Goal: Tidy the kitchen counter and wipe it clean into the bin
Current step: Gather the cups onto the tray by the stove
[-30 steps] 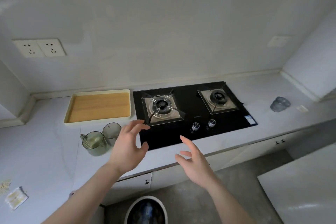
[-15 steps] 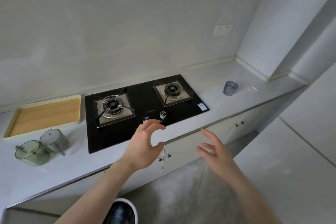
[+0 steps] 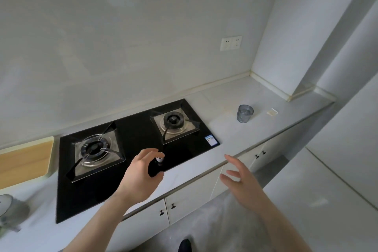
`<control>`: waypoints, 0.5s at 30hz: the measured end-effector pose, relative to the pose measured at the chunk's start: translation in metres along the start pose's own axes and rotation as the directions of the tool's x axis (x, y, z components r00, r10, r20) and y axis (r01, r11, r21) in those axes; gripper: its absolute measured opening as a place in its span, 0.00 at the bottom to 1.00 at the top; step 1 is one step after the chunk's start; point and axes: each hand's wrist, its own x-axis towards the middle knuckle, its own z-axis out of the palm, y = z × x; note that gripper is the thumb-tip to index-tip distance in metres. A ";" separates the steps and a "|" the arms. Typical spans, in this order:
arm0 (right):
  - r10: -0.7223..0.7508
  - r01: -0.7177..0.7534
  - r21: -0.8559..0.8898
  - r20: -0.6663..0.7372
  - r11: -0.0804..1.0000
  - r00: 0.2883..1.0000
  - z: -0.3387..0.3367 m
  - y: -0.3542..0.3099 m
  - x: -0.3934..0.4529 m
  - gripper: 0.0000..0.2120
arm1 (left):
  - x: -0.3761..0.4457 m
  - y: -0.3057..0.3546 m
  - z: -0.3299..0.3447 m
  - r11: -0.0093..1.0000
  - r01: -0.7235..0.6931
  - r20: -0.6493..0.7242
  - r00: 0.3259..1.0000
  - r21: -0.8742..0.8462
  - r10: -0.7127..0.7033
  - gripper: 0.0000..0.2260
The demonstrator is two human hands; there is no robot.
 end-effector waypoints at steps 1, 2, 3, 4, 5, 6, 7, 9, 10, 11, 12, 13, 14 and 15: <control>0.007 -0.007 -0.001 -0.024 1.000 1.000 -0.006 0.001 0.014 0.25 | 0.014 -0.001 0.002 1.000 0.004 0.003 1.000 0.009 -0.004 0.21; 0.020 -0.020 -0.013 -0.038 1.000 0.999 -0.013 0.000 0.026 0.25 | 0.028 -0.002 0.004 1.000 0.006 0.008 1.000 0.016 -0.007 0.21; 0.033 -0.034 -0.034 -0.047 0.999 0.998 -0.019 0.000 0.038 0.26 | 0.042 -0.001 0.006 1.000 0.000 0.011 1.000 0.011 0.000 0.21; 0.038 -0.041 -0.053 -0.055 0.998 0.998 -0.025 0.001 0.049 0.27 | 0.057 -0.001 0.008 1.000 -0.014 0.014 1.000 0.000 0.014 0.21; 0.041 -0.045 -0.060 -0.068 0.997 0.997 -0.031 0.002 0.060 0.27 | 0.072 0.001 0.010 0.999 -0.034 0.020 0.999 -0.006 0.034 0.21; 0.047 -0.052 -0.060 -0.080 0.997 0.996 -0.038 0.006 0.072 0.27 | 0.088 0.003 0.012 0.999 -0.052 0.029 0.998 -0.004 0.052 0.21; 0.059 -0.064 -0.052 -0.084 0.997 0.995 -0.045 0.010 0.082 0.27 | 0.103 0.005 0.014 0.998 -0.065 0.037 0.997 0.006 0.065 0.22; 0.089 -0.091 -0.019 -0.088 0.996 0.992 -0.058 0.017 0.098 0.26 | 0.130 0.011 0.018 0.997 -0.079 0.063 0.995 0.009 0.078 0.24; 0.094 -0.095 -0.012 -0.093 0.995 0.991 -0.064 0.019 0.107 0.25 | 0.141 0.014 0.020 0.996 -0.084 0.071 0.994 -0.007 0.085 0.24; 0.095 -0.097 -0.016 -0.096 0.995 0.991 -0.070 0.021 0.117 0.25 | 0.152 0.018 0.022 0.996 -0.084 0.078 0.993 -0.020 0.085 0.24; 0.093 -0.097 -0.028 -0.102 0.995 0.990 -0.077 0.024 0.129 0.25 | 0.164 0.021 0.025 0.996 -0.082 0.083 0.993 -0.031 0.084 0.24; 0.096 -0.100 -0.037 -0.101 0.994 0.990 -0.084 0.027 0.141 0.25 | 0.175 0.023 0.028 0.996 -0.078 0.087 0.993 -0.034 0.080 0.23; 0.098 -0.102 -0.043 -0.089 0.994 0.991 -0.091 0.030 0.153 0.25 | 0.184 0.025 0.032 0.997 -0.074 0.089 0.993 -0.028 0.076 0.23; 0.097 -0.100 -0.039 -0.078 0.994 0.992 -0.097 0.034 0.166 0.26 | 0.192 0.027 0.035 0.997 -0.069 0.089 0.994 -0.020 0.070 0.23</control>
